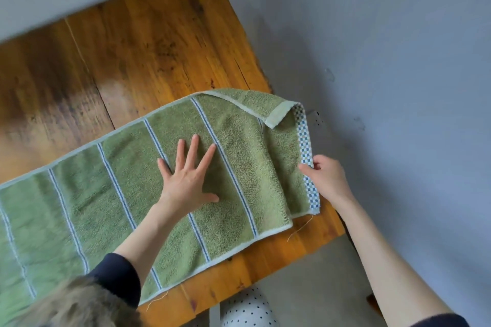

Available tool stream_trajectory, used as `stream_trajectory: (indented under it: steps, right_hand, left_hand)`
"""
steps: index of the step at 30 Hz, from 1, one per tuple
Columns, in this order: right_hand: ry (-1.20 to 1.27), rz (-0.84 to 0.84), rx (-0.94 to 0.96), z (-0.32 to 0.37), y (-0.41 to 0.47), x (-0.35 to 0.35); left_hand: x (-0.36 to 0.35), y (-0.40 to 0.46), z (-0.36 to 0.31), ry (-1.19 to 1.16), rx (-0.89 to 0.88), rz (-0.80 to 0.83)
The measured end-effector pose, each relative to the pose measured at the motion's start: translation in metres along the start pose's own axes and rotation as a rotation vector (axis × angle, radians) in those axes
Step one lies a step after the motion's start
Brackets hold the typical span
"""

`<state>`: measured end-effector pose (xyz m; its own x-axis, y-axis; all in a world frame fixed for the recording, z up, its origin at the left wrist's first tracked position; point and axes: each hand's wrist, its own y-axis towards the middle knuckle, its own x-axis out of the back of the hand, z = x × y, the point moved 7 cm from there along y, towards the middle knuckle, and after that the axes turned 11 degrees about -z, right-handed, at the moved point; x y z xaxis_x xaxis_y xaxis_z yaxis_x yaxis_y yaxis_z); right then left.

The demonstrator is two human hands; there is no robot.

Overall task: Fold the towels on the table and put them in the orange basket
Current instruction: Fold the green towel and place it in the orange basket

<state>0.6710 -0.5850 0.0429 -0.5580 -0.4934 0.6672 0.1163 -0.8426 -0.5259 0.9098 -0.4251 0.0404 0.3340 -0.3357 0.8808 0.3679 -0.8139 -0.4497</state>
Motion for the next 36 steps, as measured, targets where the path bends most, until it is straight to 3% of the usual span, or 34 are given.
stream_trajectory:
  steps: [2,6,8,12,15,21,26,36]
  right_hand:
    - [-0.048,0.015,0.004,-0.006,0.002,0.003]
    - [-0.018,-0.153,-0.026,-0.012,0.018,0.033]
    - [-0.019,-0.149,-0.034,-0.013,0.021,0.039]
    - [0.009,-0.094,-0.051,-0.022,0.013,0.037]
    - [0.015,-0.099,-0.055,-0.029,0.002,0.039]
    - [0.062,-0.112,-0.046,-0.030,-0.012,0.046]
    - [0.118,-0.121,0.010,-0.021,-0.018,0.046]
    - [0.245,-0.037,0.094,0.012,-0.055,0.036]
  left_hand:
    - [0.000,0.001,0.000,0.008,0.003,0.001]
    - [0.003,0.000,-0.002,0.028,0.015,0.019]
    - [0.009,-0.001,-0.005,0.065,0.035,0.002]
    - [0.046,0.012,-0.030,-0.022,0.088,-0.274]
    - [0.064,0.032,-0.069,-0.100,-0.010,-0.404]
    - [0.065,0.080,-0.144,-0.113,-0.198,-0.452]
    - [0.058,0.100,-0.140,-0.126,-0.066,-0.445]
    - [0.103,0.074,-0.083,-0.395,-0.159,-0.581]
